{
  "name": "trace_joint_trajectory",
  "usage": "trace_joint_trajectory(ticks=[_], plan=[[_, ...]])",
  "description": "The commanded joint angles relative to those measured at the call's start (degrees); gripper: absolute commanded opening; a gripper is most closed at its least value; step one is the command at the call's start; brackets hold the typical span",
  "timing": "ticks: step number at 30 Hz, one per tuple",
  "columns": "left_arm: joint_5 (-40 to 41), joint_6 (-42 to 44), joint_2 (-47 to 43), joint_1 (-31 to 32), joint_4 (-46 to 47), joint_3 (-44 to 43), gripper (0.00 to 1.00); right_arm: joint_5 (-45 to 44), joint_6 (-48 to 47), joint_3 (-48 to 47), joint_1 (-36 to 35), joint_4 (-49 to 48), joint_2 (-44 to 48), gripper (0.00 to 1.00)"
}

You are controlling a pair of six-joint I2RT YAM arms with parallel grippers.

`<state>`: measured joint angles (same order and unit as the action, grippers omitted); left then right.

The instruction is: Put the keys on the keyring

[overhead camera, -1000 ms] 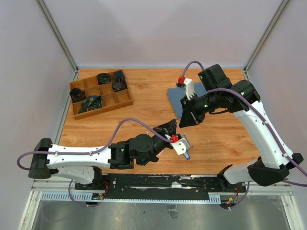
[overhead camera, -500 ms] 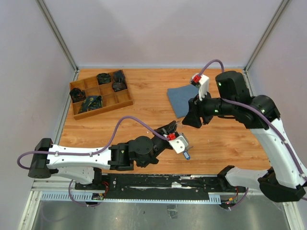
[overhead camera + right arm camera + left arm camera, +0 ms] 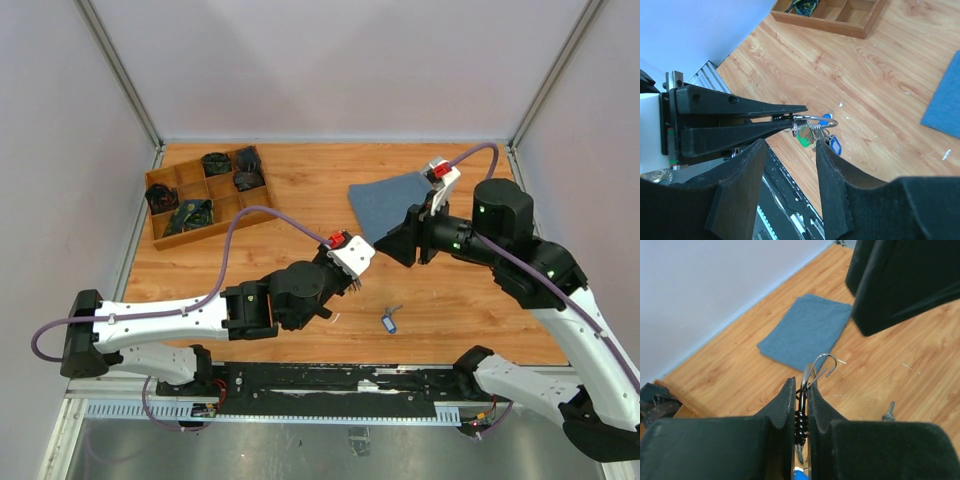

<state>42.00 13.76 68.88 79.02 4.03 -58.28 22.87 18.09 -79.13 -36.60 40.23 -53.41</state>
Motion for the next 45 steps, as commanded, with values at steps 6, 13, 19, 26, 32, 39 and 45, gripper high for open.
trace_joint_trajectory(ticks=[6, 13, 19, 26, 32, 39, 45], plan=[[-2.3, -5.9, -1.2, -0.81, -0.22, -2.39, 0.01, 3.13, 5.31, 3.11, 0.53, -7.98, -1.61, 0.44], [-1.9, -5.43, -1.7, -0.78, 0.01, -2.1, 0.01, 3.0, 5.22, 2.27, 0.48, -5.52, -4.04, 0.33], [-1.06, -5.33, -2.14, -0.84, 0.27, -2.25, 0.01, 3.58, 4.53, 1.7, 0.49, -3.12, -5.13, 0.34], [-0.6, -4.92, -1.89, -0.84, 0.28, -2.69, 0.0, 5.15, 4.01, 1.49, 0.48, -1.83, -5.4, 0.29], [-0.77, -4.95, -1.79, -0.83, 0.36, -2.84, 0.01, 5.68, 4.04, 1.67, 0.52, -2.23, -5.3, 0.22], [-1.37, -5.01, -1.91, -0.84, 0.36, -2.88, 0.0, 6.23, 4.73, 2.21, 0.48, -3.79, -5.35, 0.19], [-1.3, -5.13, -2.21, -0.85, 0.44, -2.82, 0.0, 7.1, 5.25, 2.91, 0.49, -4.85, -5.55, 0.09]])
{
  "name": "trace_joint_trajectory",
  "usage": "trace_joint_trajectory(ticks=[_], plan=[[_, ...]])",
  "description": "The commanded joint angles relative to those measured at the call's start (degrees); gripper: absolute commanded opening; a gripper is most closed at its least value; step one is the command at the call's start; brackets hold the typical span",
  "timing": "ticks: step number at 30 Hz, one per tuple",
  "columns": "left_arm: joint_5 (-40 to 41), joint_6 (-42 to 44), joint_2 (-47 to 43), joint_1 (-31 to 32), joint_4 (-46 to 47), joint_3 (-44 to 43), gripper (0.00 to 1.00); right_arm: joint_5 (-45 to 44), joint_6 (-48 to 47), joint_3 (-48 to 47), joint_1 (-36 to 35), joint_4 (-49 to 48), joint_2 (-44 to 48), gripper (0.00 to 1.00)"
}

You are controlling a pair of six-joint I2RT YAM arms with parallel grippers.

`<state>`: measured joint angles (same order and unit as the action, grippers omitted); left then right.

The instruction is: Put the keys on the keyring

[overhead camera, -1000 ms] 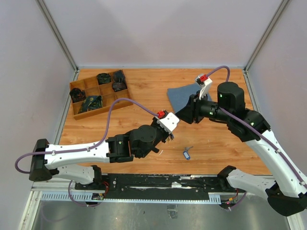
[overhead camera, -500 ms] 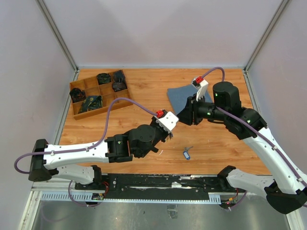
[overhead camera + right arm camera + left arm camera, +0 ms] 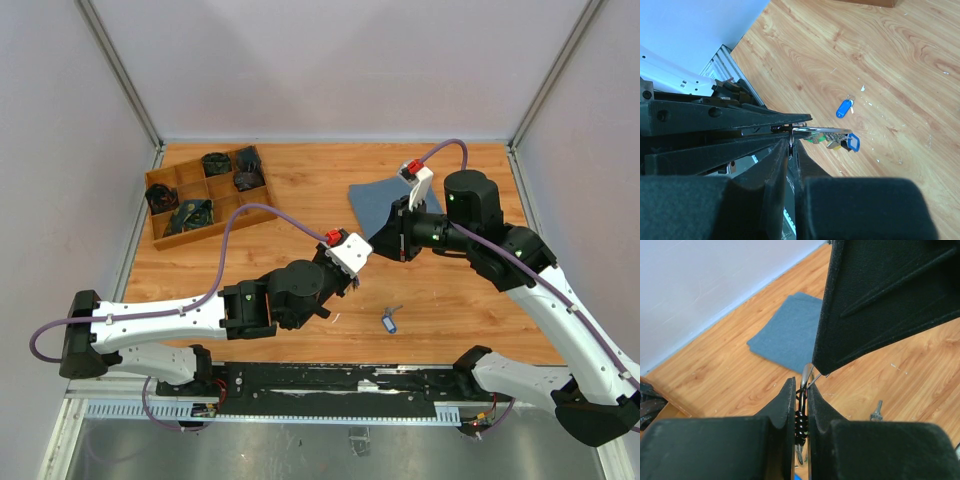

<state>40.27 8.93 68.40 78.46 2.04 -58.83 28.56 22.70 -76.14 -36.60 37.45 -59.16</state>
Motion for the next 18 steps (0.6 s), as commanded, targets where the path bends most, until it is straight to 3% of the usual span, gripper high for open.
trace_joint_trajectory(ticks=[1, 5, 10, 15, 18], plan=[[0.42, -0.27, -1.79, -0.25, 2.39, -2.27, 0.01, 1.54, 0.67, -0.12, 0.48, -2.25, 0.18, 0.08], [0.42, -0.21, -2.14, -0.23, 2.85, -2.08, 0.0, 1.68, 0.85, -0.06, 0.5, -2.45, 0.06, 0.01], [0.49, -0.1, -2.38, -0.25, 3.22, -1.94, 0.01, 1.86, 0.95, -0.22, 0.53, -2.56, 0.0, 0.01], [-0.24, 0.02, -3.0, -0.24, 4.04, -1.1, 0.22, 1.94, 1.21, -0.54, 0.5, -2.73, 0.09, 0.01], [-0.94, 0.33, -3.23, -0.28, 4.52, -0.73, 0.29, 2.26, 1.39, -1.01, 0.48, -2.79, 0.16, 0.01]])
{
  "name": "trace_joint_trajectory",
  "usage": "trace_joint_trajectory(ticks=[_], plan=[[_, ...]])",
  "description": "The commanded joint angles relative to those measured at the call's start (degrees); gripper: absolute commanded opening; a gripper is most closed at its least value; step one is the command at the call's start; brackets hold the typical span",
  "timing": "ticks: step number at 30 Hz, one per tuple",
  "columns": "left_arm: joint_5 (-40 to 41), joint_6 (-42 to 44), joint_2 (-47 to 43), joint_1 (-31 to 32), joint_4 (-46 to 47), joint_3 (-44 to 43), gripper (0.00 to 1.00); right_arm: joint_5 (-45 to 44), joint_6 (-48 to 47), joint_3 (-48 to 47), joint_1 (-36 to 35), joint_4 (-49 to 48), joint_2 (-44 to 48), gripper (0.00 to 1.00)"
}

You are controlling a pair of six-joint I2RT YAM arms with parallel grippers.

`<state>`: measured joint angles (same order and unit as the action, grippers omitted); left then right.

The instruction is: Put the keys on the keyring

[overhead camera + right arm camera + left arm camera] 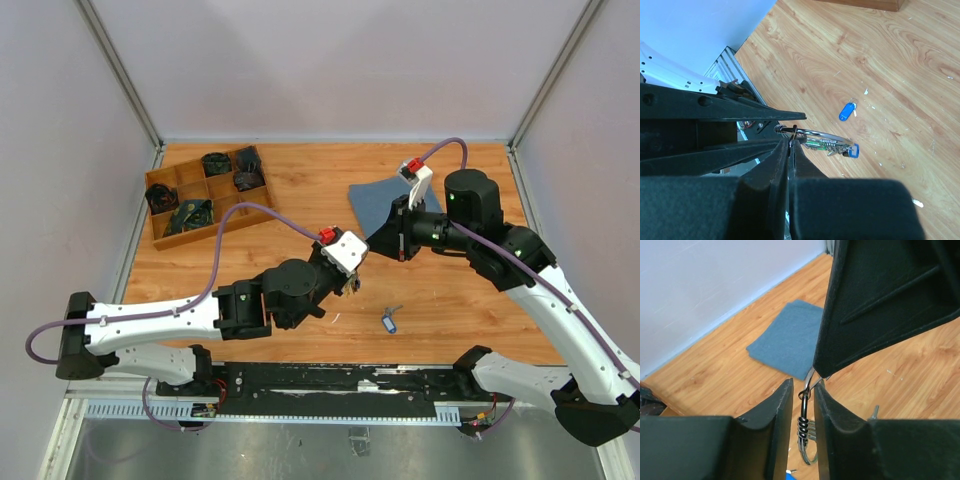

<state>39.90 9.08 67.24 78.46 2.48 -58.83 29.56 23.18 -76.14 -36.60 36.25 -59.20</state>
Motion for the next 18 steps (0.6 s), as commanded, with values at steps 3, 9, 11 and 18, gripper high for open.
trace_joint_trajectory(ticks=[3, 9, 11, 18], plan=[[-1.35, 0.4, -2.38, -0.28, 4.94, -0.08, 0.33, 1.55, 1.08, -1.34, 0.49, -1.54, 0.31, 0.01], [-2.11, 1.58, -3.08, -0.24, 7.03, 1.39, 0.33, 1.89, 1.43, -1.55, 0.48, -1.59, 0.61, 0.01], [-2.39, 2.28, -3.13, -0.23, 7.47, 1.86, 0.33, 1.8, 1.47, -1.79, 0.48, -1.58, 0.66, 0.0], [-3.03, 6.45, -3.51, -0.23, 8.74, 3.08, 0.25, 2.02, 1.74, -2.12, 0.48, -1.45, 0.77, 0.01]])
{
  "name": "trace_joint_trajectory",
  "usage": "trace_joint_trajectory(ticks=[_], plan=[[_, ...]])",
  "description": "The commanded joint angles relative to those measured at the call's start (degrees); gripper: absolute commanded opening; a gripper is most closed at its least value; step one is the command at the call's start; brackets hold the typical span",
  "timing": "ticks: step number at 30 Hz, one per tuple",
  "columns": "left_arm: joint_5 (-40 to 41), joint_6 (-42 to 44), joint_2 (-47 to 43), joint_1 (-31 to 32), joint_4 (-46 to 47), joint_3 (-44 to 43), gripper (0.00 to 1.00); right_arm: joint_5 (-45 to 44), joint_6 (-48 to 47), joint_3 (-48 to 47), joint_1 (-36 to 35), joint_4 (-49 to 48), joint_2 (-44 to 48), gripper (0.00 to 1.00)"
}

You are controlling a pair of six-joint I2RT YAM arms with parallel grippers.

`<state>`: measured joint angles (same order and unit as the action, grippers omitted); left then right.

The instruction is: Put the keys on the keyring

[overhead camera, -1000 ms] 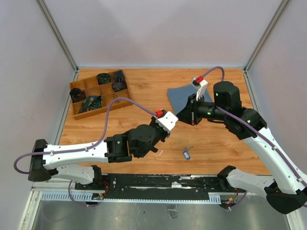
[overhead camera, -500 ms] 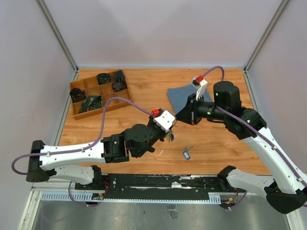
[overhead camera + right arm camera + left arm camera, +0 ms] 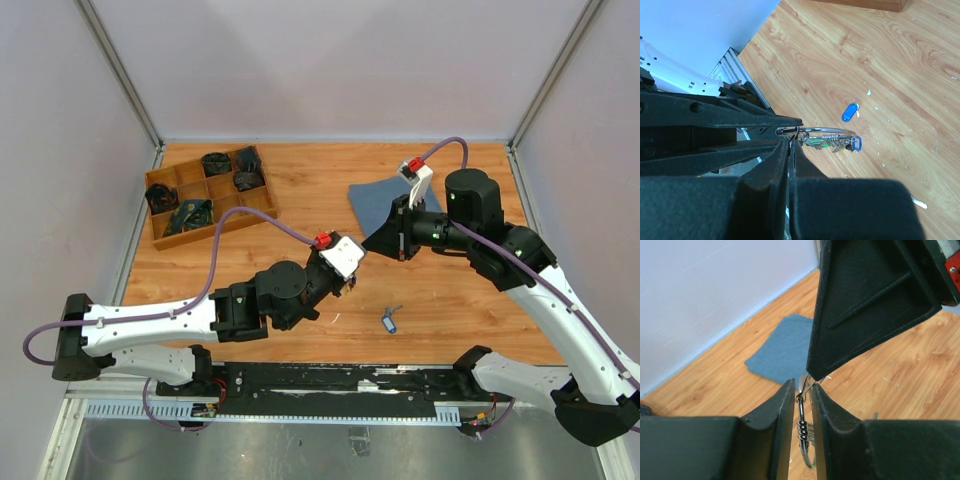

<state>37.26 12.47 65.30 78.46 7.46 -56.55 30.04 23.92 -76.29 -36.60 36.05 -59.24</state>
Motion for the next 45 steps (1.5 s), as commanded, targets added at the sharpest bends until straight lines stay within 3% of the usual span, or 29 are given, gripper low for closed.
trace_joint_trajectory(ticks=[1, 23, 33, 45], plan=[[-0.75, 3.64, -1.69, -0.19, 3.85, 0.9, 0.24, 1.66, 1.09, -2.06, 0.48, -1.25, 0.73, 0.01], [-5.31, 7.0, -0.95, -0.27, 2.23, 0.66, 0.17, 2.46, 1.41, -2.94, 0.48, -1.34, 0.14, 0.01], [-5.6, 6.78, -1.18, -0.23, 1.15, 1.18, 0.23, 1.97, 1.62, -3.03, 0.48, -1.34, 0.44, 0.01], [-5.43, 6.69, -1.17, -0.25, 0.68, 1.36, 0.19, 1.73, 1.62, -3.39, 0.47, -0.91, 0.63, 0.01]])
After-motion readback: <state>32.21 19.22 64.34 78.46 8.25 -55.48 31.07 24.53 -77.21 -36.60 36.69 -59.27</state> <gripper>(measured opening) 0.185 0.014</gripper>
